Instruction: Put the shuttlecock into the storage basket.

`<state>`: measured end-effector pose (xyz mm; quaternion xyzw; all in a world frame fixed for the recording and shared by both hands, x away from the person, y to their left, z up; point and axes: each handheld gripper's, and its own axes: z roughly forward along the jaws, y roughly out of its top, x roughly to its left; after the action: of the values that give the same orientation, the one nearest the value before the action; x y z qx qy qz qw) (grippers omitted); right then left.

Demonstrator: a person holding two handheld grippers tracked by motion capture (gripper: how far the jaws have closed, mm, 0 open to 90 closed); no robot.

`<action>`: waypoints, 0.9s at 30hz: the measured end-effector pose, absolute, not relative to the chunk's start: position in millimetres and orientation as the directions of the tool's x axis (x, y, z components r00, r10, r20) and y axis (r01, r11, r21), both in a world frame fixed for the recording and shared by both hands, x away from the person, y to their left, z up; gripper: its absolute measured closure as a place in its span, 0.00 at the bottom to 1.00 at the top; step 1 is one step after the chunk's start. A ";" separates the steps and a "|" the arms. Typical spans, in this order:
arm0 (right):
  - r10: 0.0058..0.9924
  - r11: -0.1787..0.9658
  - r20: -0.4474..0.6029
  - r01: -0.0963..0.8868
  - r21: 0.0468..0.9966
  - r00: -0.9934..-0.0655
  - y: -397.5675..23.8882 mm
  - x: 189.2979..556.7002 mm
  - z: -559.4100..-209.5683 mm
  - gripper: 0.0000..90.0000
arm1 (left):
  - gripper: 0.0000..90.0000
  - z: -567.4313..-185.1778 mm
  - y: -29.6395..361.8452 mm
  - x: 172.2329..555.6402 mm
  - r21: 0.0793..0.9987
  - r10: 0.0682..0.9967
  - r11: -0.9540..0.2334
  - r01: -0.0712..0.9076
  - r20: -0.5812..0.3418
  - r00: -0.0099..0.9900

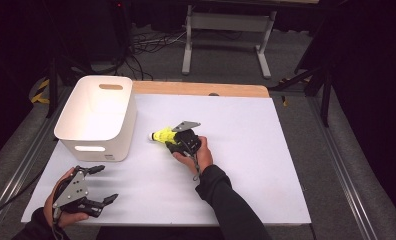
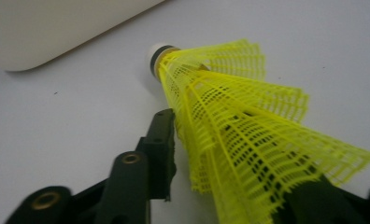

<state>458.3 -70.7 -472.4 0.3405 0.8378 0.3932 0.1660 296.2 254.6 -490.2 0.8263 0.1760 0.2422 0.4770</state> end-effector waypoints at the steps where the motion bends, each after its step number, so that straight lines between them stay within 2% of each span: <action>1: 0.710 0.456 -0.014 0.444 0.771 -0.704 -70.3 460.3 -472.3 0.83 | 0.07 -490.3 254.6 296.3 0.873 0.522 -0.484 0.060 0.233 0.821; 4: 0.715 0.452 -0.016 0.445 0.774 -0.699 -67.5 463.5 -472.0 0.87 | 0.07 -490.4 254.5 296.3 0.872 0.521 -0.486 0.060 0.234 0.821; 14: 0.719 0.446 -0.025 0.433 0.784 -0.695 -66.2 462.1 -470.5 0.91 | 0.07 -491.1 254.5 296.6 0.874 0.522 -0.482 0.066 0.225 0.823; 27: 0.709 0.406 -0.006 0.402 0.821 -0.705 -76.3 450.9 -456.2 0.91 | 0.07 -490.9 254.2 296.1 0.871 0.525 -0.486 0.071 0.226 0.820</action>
<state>450.9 -76.3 -456.2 0.3390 0.8190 0.4265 0.1800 296.1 254.2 -490.9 0.8280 0.1800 0.2396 0.4740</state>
